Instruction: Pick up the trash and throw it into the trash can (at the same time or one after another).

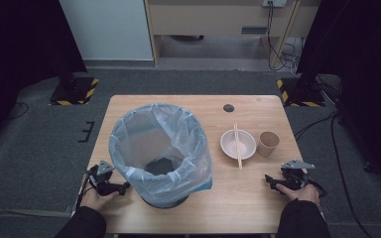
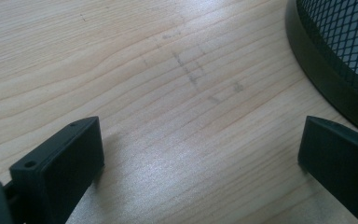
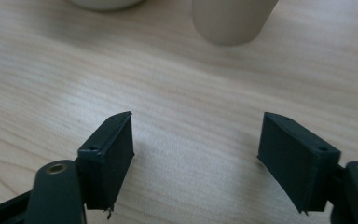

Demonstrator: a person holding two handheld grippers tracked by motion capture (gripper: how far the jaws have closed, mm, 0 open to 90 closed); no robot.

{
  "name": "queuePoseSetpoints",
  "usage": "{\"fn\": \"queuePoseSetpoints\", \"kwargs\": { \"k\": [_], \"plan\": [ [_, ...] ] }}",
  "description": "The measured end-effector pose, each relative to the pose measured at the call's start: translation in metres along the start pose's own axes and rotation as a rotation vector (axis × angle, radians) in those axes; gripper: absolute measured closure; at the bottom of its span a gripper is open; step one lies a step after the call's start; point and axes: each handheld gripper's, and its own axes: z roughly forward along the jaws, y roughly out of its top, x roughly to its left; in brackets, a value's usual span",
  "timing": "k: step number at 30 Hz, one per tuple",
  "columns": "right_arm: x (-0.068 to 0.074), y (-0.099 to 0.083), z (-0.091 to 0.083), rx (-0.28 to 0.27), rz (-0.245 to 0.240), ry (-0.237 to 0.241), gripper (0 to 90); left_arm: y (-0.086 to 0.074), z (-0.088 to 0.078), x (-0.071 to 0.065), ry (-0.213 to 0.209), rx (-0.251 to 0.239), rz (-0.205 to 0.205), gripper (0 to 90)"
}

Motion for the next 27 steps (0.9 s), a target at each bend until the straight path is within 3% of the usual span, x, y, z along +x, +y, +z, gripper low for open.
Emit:
{"fn": "queuePoseSetpoints", "kwargs": {
  "k": [3, 6, 7, 9, 14, 19, 27],
  "plan": [
    [0.0, 0.003, -0.004, -0.028, -0.002, -0.012, 28.2, 0.0, 0.0, 0.0, 0.001, 0.0, -0.001, 0.0],
    [0.003, 0.007, -0.013, -0.055, 0.069, -0.025, 28.2, 0.0, 0.0, 0.0, 0.001, 0.001, -0.001, 0.0],
    [0.003, 0.007, -0.013, -0.055, 0.069, -0.025, 28.2, 0.0, 0.0, 0.0, 0.001, 0.001, -0.001, 0.0],
    [0.003, 0.009, -0.017, -0.078, 0.091, -0.022, 29.2, 0.0, 0.0, 0.0, 0.003, 0.001, -0.003, 0.0],
    [0.003, 0.011, -0.021, -0.096, 0.092, -0.003, 32.5, 0.001, 0.001, -0.001, 0.005, 0.0, -0.005, 0.0],
    [0.001, 0.016, -0.028, -0.16, 0.153, 0.005, 28.2, 0.001, 0.001, -0.001, 0.006, 0.001, -0.005, 0.0],
    [-0.001, 0.025, -0.036, -0.221, 0.168, -0.01, 29.9, 0.001, 0.001, -0.001, 0.003, 0.001, -0.004, 0.0]
  ]
}}
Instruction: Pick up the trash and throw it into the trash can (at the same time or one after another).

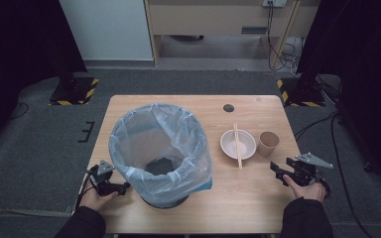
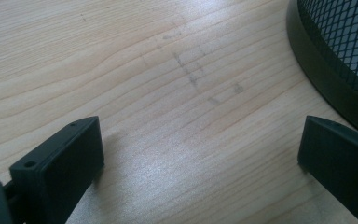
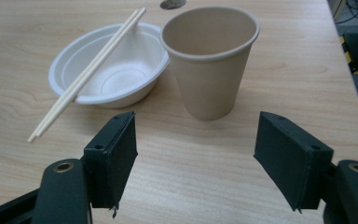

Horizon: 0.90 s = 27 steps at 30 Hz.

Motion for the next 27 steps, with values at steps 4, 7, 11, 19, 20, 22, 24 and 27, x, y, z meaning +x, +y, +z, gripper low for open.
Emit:
{"fn": "queuePoseSetpoints", "kwargs": {
  "k": [4, 7, 11, 19, 20, 22, 24, 27],
  "plan": [
    [0.001, 0.004, -0.005, -0.022, 0.0, -0.006, 30.1, 0.0, 0.0, 0.0, -0.002, 0.0, 0.003, 0.0],
    [0.004, 0.008, -0.01, -0.039, -0.023, -0.008, 31.5, 0.0, 0.0, -0.001, 0.0, 0.0, 0.003, 0.0],
    [0.007, 0.015, -0.012, -0.08, -0.011, -0.018, 32.2, 0.0, 0.0, -0.001, 0.001, -0.002, 0.001, 0.0],
    [0.011, 0.029, -0.016, -0.136, -0.029, -0.045, 37.9, 0.0, 0.0, -0.002, -0.001, -0.002, 0.001, 0.0],
    [0.011, 0.031, -0.016, -0.14, -0.029, -0.044, 38.5, 0.0, 0.0, -0.003, -0.002, -0.001, 0.002, 0.0],
    [0.011, 0.033, -0.015, -0.142, -0.031, -0.044, 38.9, 0.0, 0.0, -0.003, -0.003, 0.0, 0.005, 0.0],
    [0.011, 0.038, -0.014, -0.15, -0.027, -0.042, 41.1, 0.0, 0.0, -0.003, -0.004, 0.0, 0.005, 0.0],
    [0.012, 0.042, -0.013, -0.151, -0.029, -0.041, 42.5, 0.001, 0.0, -0.004, -0.003, 0.003, 0.006, 0.0]
  ]
}}
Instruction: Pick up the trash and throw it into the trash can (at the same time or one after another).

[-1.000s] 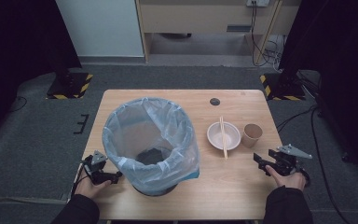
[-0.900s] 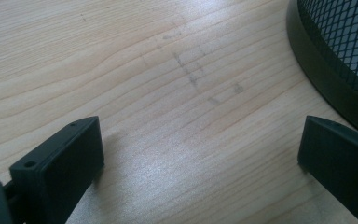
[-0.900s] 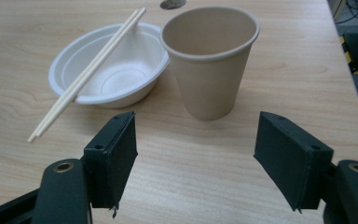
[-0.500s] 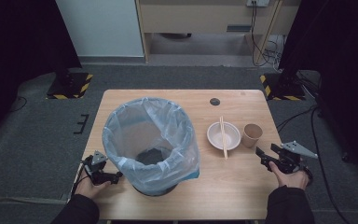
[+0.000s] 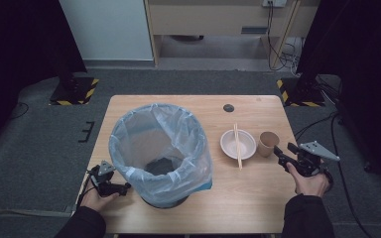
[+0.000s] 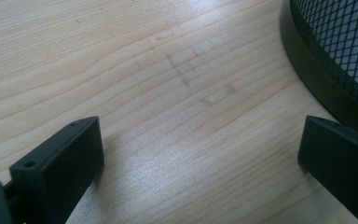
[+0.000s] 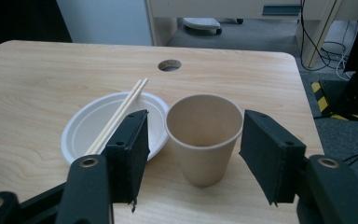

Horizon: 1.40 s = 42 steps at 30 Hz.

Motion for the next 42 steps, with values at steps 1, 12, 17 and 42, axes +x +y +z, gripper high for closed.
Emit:
{"fn": "queuePoseSetpoints", "kwargs": {
  "k": [1, 12, 17, 42],
  "plan": [
    [0.0, 0.002, 0.002, -0.005, 0.001, 0.001, 43.8, 0.0, 0.0, 0.0, -0.001, 0.0, 0.002, 0.0],
    [-0.014, 0.015, 0.024, -0.002, 0.005, -0.034, 54.7, 0.0, 0.0, -0.001, -0.002, -0.002, 0.001, 0.0],
    [-0.024, 0.015, 0.035, 0.011, 0.022, -0.064, 57.5, 0.0, 0.0, -0.001, -0.001, -0.001, -0.001, 0.0],
    [-0.036, -0.006, 0.081, 0.178, 0.045, -0.075, 68.3, 0.001, 0.001, -0.002, -0.002, -0.002, 0.0, 0.0]
  ]
}}
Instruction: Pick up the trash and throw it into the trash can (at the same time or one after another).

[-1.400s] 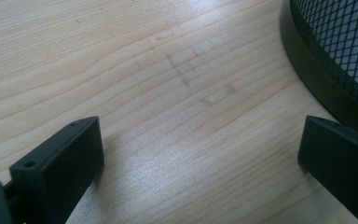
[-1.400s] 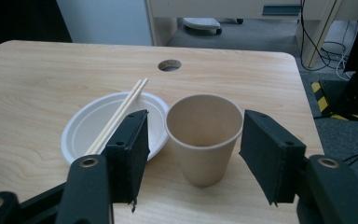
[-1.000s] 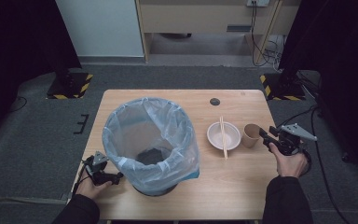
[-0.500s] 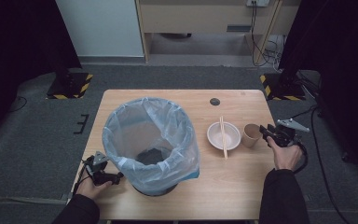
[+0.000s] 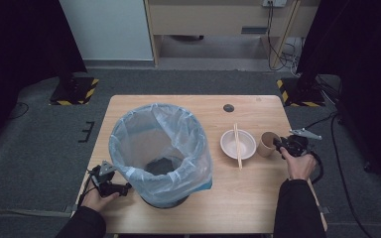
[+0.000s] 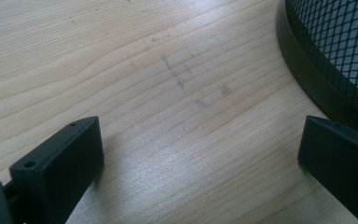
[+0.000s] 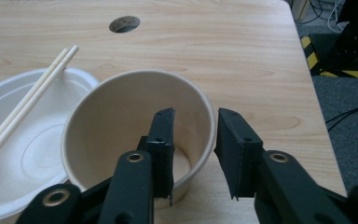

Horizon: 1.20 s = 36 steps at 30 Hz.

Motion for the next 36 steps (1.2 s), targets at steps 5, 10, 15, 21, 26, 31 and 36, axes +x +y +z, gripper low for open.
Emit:
{"fn": "queuePoseSetpoints", "kwargs": {
  "k": [5, 10, 15, 21, 26, 31, 36],
  "plan": [
    [0.002, -0.002, 0.0, 0.024, 0.009, 0.015, 74.2, 0.0, 0.0, 0.0, 0.0, 0.0, 0.0, 0.0],
    [0.006, -0.004, -0.001, 0.051, -0.005, 0.028, 80.8, 0.0, 0.0, 0.0, 0.0, 0.0, 0.0, 0.0],
    [0.008, -0.003, -0.006, 0.044, 0.004, 0.046, 83.8, 0.0, 0.0, -0.001, 0.001, -0.001, 0.0, 0.0],
    [0.009, 0.0, -0.012, 0.033, -0.008, 0.049, 84.3, 0.0, 0.0, -0.001, -0.001, -0.001, 0.002, 0.0],
    [0.008, 0.009, -0.026, -0.017, -0.008, 0.034, 84.2, 0.0, 0.0, -0.001, -0.001, -0.001, 0.002, 0.0],
    [0.01, 0.016, -0.036, -0.08, -0.004, 0.041, 84.2, 0.0, 0.0, -0.002, -0.001, 0.0, 0.002, 0.0],
    [0.017, 0.027, -0.046, -0.156, 0.005, 0.056, 84.2, 0.0, 0.001, -0.002, -0.001, -0.001, 0.001, 0.0]
  ]
}}
